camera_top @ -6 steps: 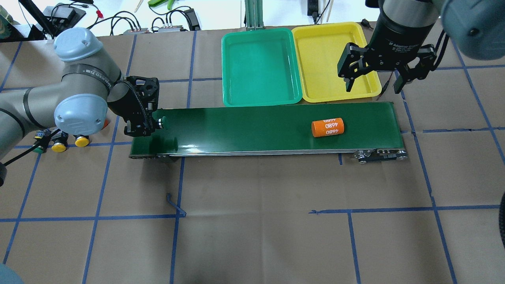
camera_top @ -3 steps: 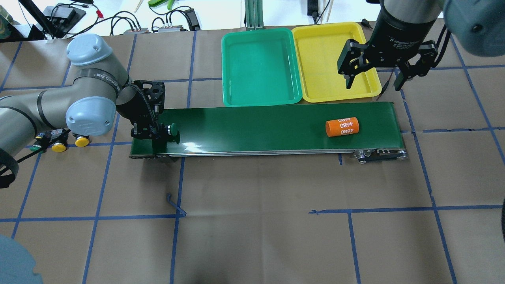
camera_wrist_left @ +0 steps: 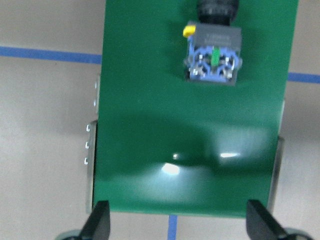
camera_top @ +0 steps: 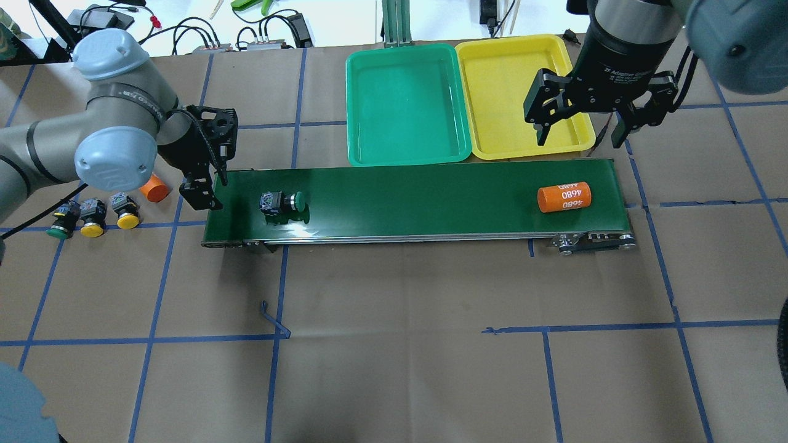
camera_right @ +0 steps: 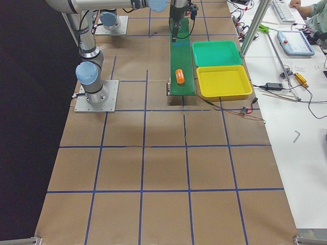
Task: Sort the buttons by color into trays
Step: 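Place the green-capped button on the belt and release it, then lower the right gripper over the belt while the left reaches for a yellow button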
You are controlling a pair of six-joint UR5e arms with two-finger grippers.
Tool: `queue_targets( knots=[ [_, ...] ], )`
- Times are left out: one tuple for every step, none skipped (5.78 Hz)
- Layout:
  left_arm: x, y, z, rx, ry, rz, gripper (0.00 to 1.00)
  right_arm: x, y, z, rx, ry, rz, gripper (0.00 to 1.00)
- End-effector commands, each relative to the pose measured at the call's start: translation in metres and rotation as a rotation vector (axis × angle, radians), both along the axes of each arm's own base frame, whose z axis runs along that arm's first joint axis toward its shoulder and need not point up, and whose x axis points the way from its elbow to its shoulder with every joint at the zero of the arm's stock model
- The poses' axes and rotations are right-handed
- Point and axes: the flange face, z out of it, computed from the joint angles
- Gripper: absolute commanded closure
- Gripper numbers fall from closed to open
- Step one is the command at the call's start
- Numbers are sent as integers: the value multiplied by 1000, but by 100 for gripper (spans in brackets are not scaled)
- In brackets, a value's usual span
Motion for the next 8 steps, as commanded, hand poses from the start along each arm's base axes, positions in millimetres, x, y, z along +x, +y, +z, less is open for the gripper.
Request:
queue_targets(
  knots=[
    [74, 0, 8, 16, 24, -127, 4, 0, -4, -6, 1, -6, 88, 0],
    [119, 2, 5, 12, 28, -236, 4, 1, -10, -16, 16, -18, 234, 0],
    [150, 2, -6, 11, 31, -322, 5, 1, -16, -25, 34, -36, 433, 0],
    [184, 5, -18, -8, 26, -374, 6, 2, -19, -23, 7, -44, 633, 0],
    [208, 5, -30, -26, 20, -440, 6, 2, -26, -21, -66, -26, 867, 0],
    [232, 4, -40, -51, -1, -481, 8, 2, -21, -38, -36, -43, 1017, 0],
    [245, -2, -50, -78, -30, -512, 8, 1, -20, -43, -22, -49, 1204, 0],
    [261, -7, -61, -112, -72, -527, 8, 2, -20, -44, -17, -56, 1339, 0]
  ],
)
